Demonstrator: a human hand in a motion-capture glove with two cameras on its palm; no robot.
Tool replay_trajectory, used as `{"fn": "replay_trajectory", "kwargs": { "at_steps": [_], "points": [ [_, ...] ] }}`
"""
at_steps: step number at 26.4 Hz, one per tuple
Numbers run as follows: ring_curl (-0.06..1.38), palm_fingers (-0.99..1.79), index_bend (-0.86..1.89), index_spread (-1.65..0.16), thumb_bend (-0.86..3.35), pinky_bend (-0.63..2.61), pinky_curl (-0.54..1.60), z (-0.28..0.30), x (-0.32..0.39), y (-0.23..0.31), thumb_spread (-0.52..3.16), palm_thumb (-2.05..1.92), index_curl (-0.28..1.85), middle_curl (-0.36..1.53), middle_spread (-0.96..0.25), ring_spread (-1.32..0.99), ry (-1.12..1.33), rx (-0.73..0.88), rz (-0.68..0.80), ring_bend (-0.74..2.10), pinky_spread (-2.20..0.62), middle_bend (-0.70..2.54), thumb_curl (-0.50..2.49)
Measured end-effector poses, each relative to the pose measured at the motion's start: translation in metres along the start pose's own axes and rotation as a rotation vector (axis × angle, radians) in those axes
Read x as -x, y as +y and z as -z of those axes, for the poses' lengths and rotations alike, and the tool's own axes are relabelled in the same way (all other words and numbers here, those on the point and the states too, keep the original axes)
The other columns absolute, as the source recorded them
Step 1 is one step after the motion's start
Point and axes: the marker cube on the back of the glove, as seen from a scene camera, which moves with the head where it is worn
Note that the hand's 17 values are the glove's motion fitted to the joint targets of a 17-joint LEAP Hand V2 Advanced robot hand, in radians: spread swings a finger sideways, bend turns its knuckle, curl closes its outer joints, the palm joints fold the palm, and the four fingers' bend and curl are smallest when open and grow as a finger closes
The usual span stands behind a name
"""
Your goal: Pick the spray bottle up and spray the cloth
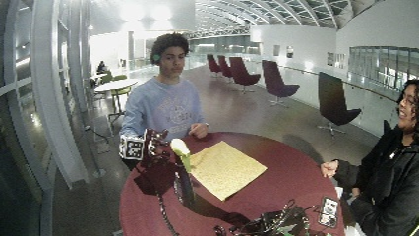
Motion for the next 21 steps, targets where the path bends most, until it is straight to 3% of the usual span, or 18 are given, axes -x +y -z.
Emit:
{"fn": "replay_trajectory", "kwargs": {
  "at_steps": [10, 21],
  "points": [
    [0.34, 0.52, 0.07, -0.38, -0.02, 0.39, 0.35, 0.015, -0.022, -0.086, 1.06, 0.48, 0.18, 0.38, 0.00, 0.06, 0.002, -0.202, -0.136, 0.43, 0.23, 0.30, 0.24],
    [0.35, 0.54, 0.09, -0.37, -0.01, 0.40, 0.36, 0.009, -0.035, -0.157, 1.03, 0.54, 0.17, 0.39, -0.02, 0.05, -0.009, -0.262, -0.187, 0.46, 0.22, 0.31, 0.26]
  ]
}}
